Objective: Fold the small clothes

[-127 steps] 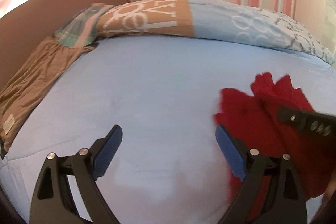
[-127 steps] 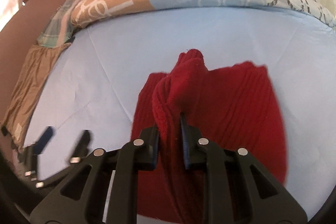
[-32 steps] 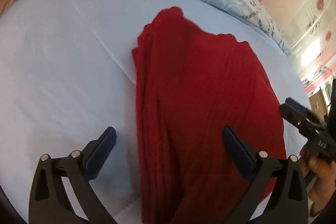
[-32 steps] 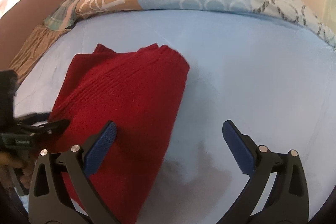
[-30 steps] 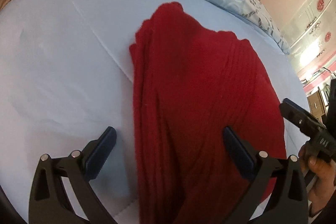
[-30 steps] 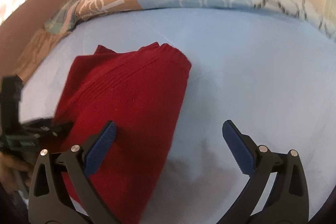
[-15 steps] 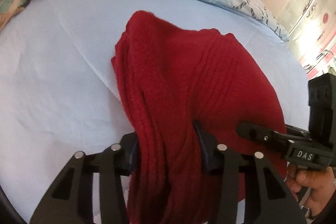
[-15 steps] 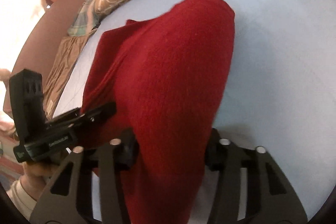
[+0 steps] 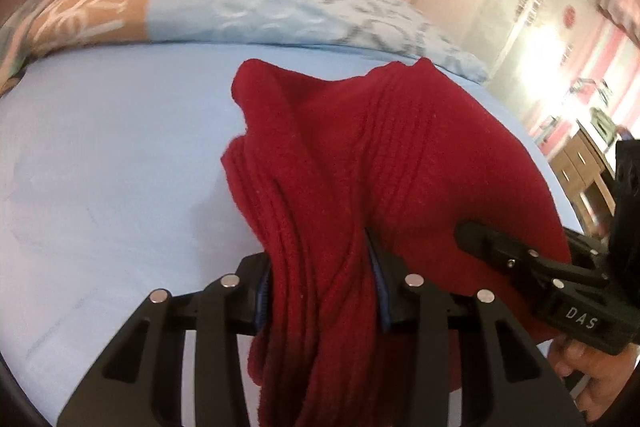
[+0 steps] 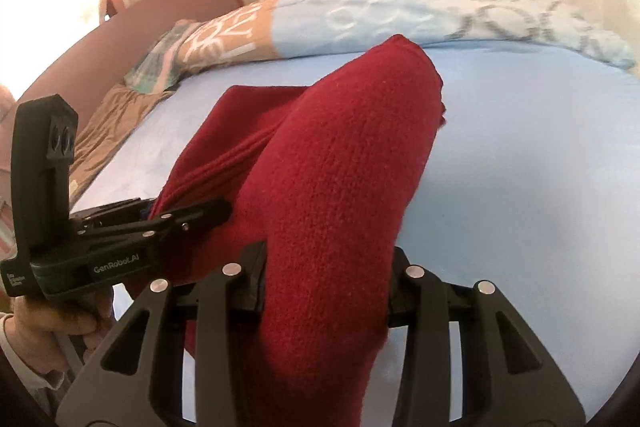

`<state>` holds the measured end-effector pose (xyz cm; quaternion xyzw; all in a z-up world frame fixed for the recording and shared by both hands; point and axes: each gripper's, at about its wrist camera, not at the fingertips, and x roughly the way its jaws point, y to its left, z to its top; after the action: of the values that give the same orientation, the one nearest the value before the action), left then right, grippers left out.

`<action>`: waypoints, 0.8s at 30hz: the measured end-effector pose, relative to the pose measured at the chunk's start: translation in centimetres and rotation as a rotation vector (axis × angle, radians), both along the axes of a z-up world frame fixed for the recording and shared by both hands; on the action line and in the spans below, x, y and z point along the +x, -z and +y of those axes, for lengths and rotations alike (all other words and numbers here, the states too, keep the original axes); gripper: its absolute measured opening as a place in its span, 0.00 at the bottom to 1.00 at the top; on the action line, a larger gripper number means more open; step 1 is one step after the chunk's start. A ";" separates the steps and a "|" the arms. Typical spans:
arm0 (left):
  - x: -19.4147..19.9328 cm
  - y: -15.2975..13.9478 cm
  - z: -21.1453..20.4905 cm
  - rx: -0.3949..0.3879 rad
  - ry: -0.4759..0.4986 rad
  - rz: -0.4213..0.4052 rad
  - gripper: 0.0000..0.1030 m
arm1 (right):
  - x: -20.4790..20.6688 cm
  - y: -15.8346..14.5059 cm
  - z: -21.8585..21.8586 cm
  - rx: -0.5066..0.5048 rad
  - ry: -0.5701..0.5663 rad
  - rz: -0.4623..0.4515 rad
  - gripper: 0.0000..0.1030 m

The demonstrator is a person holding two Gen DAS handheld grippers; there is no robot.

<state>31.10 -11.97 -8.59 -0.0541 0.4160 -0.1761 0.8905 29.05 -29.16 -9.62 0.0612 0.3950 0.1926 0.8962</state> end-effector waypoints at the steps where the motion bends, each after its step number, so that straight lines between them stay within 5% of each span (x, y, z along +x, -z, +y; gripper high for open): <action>1: -0.6 0.1 -1.9 0.003 0.009 -0.001 0.39 | -0.5 0.1 -1.6 0.000 0.012 0.009 0.39; 6: -2.6 5.1 -11.8 0.101 0.019 0.025 0.43 | -2.5 6.0 -10.8 0.017 0.076 0.126 0.43; 9: -4.0 9.1 -14.7 0.251 -0.054 -0.017 0.66 | -2.8 10.5 -12.4 -0.066 0.080 0.215 0.66; 11: -5.3 9.3 -14.5 0.302 -0.144 -0.071 0.97 | -3.9 10.6 -12.7 -0.119 0.117 0.171 0.96; 19: -7.7 6.6 -11.5 0.336 -0.249 -0.193 0.99 | -8.7 4.6 -10.8 -0.281 0.264 -0.111 0.97; 22: -8.4 5.6 -10.7 0.311 -0.276 -0.210 0.99 | -8.0 5.0 -8.6 -0.348 0.260 -0.128 0.97; 24: -8.2 5.3 -9.1 0.256 -0.325 -0.174 0.98 | -6.1 7.4 -8.0 -0.399 0.266 -0.039 0.97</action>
<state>22.88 -21.04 -13.93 0.0084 0.3423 0.0197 0.9394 22.94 -37.11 -17.01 -0.0695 0.3964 -0.0077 0.9154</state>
